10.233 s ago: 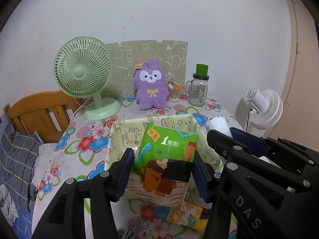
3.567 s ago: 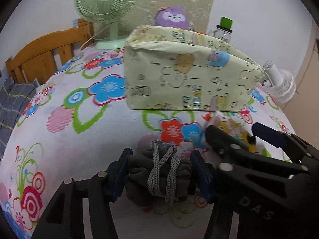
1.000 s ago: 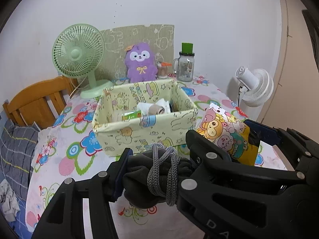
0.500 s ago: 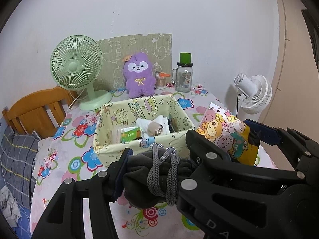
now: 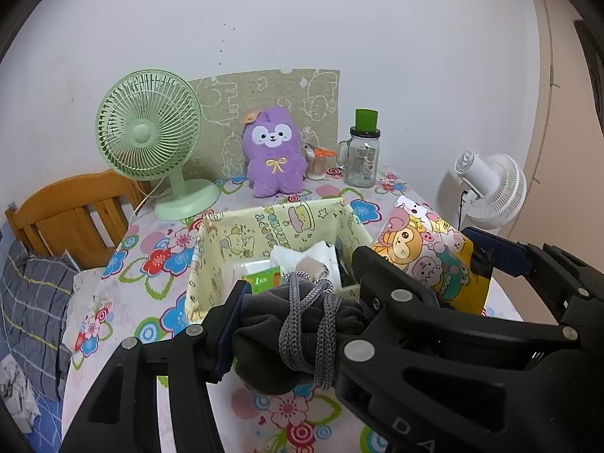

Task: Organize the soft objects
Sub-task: 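Carry the cable bundle with the left tool while the right tool carries the snack pack over the basket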

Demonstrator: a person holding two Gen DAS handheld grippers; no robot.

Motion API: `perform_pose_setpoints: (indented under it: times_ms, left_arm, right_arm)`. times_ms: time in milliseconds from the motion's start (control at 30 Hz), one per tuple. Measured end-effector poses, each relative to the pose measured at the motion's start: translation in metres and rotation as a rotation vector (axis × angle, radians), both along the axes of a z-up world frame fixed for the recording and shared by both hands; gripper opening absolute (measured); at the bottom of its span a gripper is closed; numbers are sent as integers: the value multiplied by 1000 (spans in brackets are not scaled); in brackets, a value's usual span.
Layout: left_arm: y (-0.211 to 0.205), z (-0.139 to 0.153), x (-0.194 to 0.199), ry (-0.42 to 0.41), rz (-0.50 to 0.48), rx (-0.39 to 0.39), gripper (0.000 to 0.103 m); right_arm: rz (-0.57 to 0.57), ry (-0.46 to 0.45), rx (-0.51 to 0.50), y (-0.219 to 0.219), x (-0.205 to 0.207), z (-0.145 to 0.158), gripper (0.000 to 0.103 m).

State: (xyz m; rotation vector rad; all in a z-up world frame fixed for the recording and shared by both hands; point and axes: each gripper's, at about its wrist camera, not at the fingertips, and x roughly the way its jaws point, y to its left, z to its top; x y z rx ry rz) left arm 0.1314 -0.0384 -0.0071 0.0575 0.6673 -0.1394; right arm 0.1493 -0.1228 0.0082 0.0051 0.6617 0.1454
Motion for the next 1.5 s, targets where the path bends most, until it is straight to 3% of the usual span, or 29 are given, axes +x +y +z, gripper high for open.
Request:
perform_pose_setpoints:
  times_ms: [1033, 1500]
  left_arm:
    - [24, -22, 81, 39, 60, 18, 61]
    - [21, -41, 112, 74, 46, -35, 64]
  right_arm:
    - [-13, 46, 48, 15, 71, -24, 84]
    - [-47, 51, 65, 3, 89, -36, 84]
